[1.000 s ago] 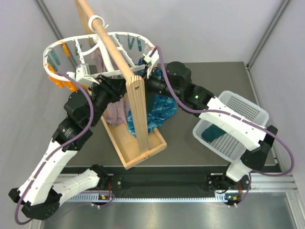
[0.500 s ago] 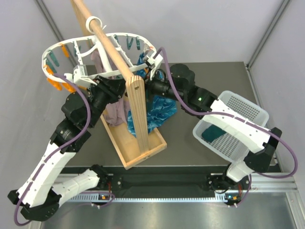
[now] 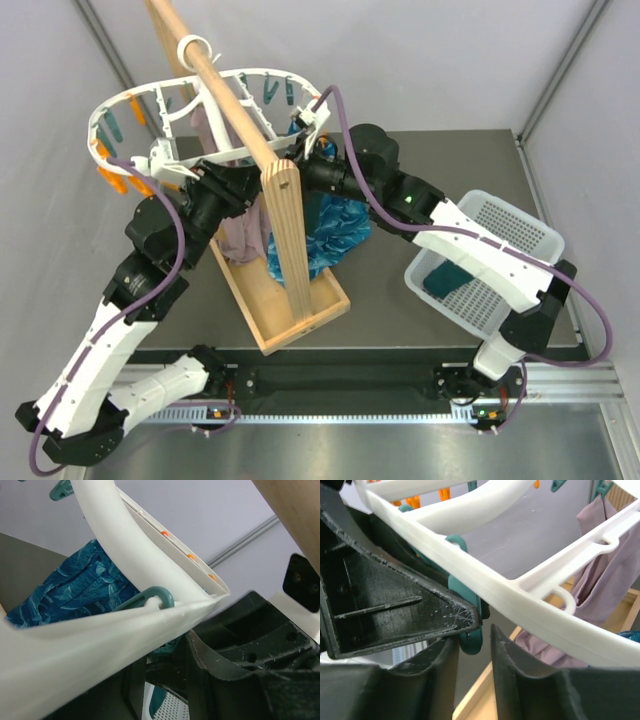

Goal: Clip the socks to the hanger
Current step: Open the clamp at the hanger.

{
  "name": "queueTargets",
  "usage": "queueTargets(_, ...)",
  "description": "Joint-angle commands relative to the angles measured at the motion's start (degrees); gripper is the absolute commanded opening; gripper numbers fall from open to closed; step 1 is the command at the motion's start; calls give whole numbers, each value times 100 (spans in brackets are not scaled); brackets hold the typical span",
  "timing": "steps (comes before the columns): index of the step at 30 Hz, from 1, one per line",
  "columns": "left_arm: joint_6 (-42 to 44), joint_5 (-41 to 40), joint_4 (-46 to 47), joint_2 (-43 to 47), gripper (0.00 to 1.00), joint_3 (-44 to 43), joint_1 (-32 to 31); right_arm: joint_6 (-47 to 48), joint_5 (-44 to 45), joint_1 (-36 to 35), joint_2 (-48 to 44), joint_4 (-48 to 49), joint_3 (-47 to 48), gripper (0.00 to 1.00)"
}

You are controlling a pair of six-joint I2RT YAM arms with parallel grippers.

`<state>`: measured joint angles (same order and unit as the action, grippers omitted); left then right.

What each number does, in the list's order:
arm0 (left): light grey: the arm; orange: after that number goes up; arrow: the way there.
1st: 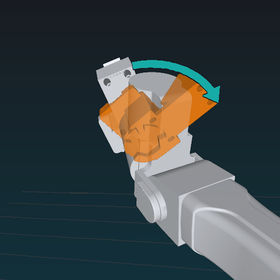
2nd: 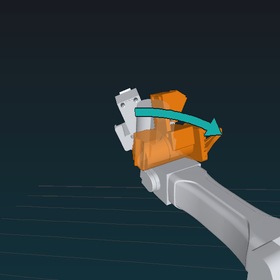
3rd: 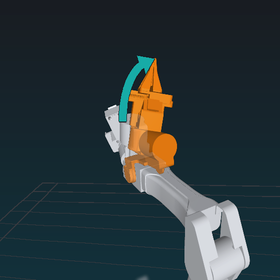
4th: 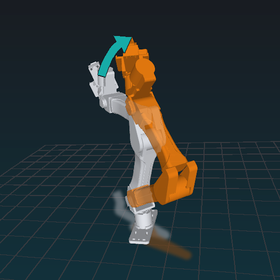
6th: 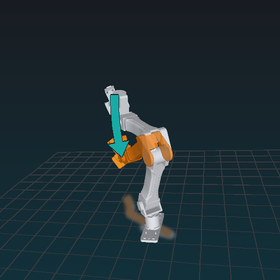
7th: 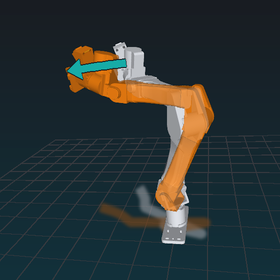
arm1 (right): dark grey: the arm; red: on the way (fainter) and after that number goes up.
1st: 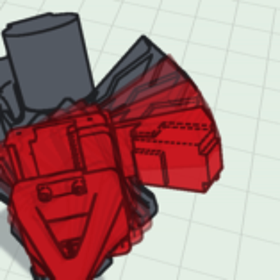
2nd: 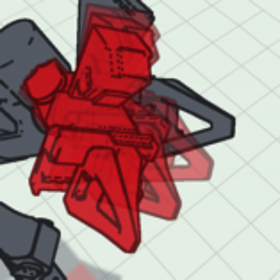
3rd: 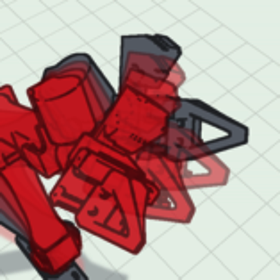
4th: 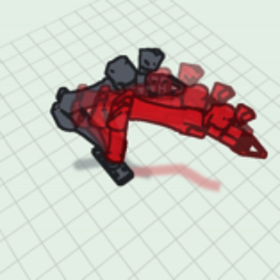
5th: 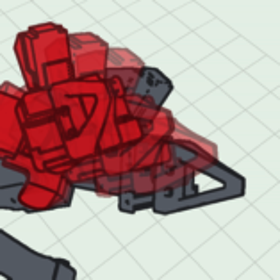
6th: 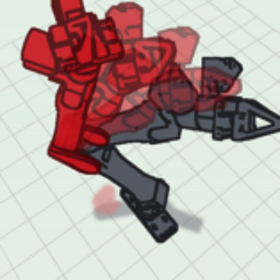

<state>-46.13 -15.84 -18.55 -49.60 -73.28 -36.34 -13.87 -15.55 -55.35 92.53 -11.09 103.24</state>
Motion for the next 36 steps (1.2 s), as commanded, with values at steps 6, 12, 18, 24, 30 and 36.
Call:
queueTargets(6,-379,19,430,346,26,551,13,-257,104,-72,2,617,153,0)
queueTargets(12,-441,-227,466,566,47,665,13,-266,210,-81,-156,723,-129,0)
queueTargets(18,-344,-139,563,662,68,674,13,-274,281,-72,-209,705,-199,0)
queueTargets(24,-327,-201,624,610,67,683,13,-301,114,-81,-165,714,-120,0)
queueTargets(30,-283,-262,598,381,63,507,13,-248,87,-107,-148,617,-94,0)
queueTargets(36,-90,-403,642,179,65,402,13,-107,87,-134,-139,477,-41,0)
